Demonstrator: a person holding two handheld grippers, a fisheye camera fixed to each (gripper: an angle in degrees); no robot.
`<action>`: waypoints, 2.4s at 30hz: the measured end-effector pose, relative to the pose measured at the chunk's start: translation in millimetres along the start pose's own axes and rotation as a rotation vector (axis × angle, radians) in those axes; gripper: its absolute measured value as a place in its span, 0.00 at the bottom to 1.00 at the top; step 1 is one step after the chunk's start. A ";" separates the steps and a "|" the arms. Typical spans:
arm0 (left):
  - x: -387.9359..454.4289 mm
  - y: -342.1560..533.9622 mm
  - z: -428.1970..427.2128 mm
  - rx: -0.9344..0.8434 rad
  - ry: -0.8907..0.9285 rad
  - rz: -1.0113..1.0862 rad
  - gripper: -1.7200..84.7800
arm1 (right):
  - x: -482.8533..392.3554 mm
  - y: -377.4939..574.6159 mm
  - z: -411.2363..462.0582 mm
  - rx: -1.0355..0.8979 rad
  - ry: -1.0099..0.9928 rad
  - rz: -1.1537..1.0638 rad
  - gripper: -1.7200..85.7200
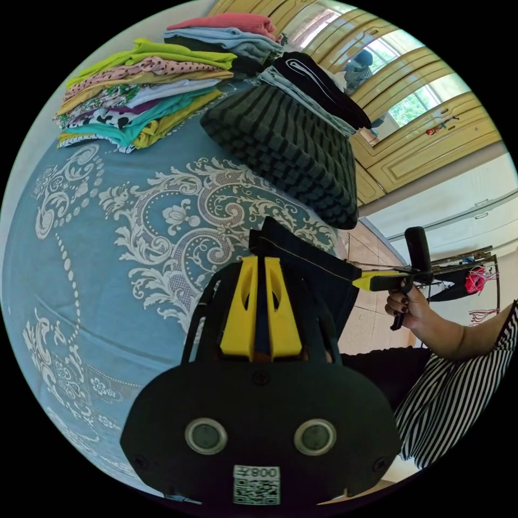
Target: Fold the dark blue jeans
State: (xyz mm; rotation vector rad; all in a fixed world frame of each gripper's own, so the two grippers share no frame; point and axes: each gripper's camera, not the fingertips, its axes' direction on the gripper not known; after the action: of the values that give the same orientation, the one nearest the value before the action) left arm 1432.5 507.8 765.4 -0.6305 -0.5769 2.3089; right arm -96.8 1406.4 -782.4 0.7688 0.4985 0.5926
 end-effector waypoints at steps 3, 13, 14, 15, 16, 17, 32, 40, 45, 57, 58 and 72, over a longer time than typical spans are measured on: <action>5.3 -3.0 -10.4 0.024 -0.004 0.008 0.05 | -12.1 1.8 -8.6 -0.002 -0.023 -0.051 0.07; 24.1 16.3 -75.4 0.175 0.007 -0.020 0.05 | -55.7 17.1 -29.7 0.011 -0.105 -0.170 0.07; 28.4 18.0 -83.7 0.186 -0.005 -0.018 0.05 | -61.0 18.1 -32.2 0.015 -0.107 -0.183 0.07; 30.8 18.6 -87.8 0.191 -0.013 -0.017 0.05 | -65.3 18.8 -35.1 0.019 -0.116 -0.191 0.07; 35.9 19.5 -95.8 0.201 -0.027 -0.015 0.04 | -66.9 19.0 -36.6 0.022 -0.123 -0.192 0.07; 41.4 20.0 -103.3 0.211 -0.041 -0.009 0.04 | -69.8 19.6 -40.2 0.029 -0.139 -0.193 0.07; 78.9 24.1 -154.1 0.238 -0.030 0.074 0.04 | -91.3 25.5 -79.0 0.110 -0.071 -0.199 0.06; 50.2 85.5 -210.3 0.268 0.020 0.088 0.05 | -139.3 37.3 -43.4 0.082 -0.100 -0.299 0.07; 28.9 139.2 -263.1 0.324 0.073 0.140 0.05 | -204.7 55.0 -7.8 -0.001 -0.175 -0.454 0.07; -45.8 345.3 -382.6 0.518 0.233 0.068 0.05 | -335.3 116.0 148.3 -0.342 -0.325 -0.675 0.08; -53.5 367.9 -389.6 0.524 0.234 0.048 0.05 | -339.8 119.5 158.3 -0.361 -0.327 -0.678 0.08; -138.6 600.7 -421.8 0.486 0.250 -0.276 0.03 | -387.8 197.4 388.3 -0.734 -0.202 -0.681 0.08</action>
State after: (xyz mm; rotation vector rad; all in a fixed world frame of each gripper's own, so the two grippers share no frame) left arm 1476.3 99.6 141.4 -0.5488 0.0221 1.9656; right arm -202.8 1074.8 -314.6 -0.0631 0.2901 0.0307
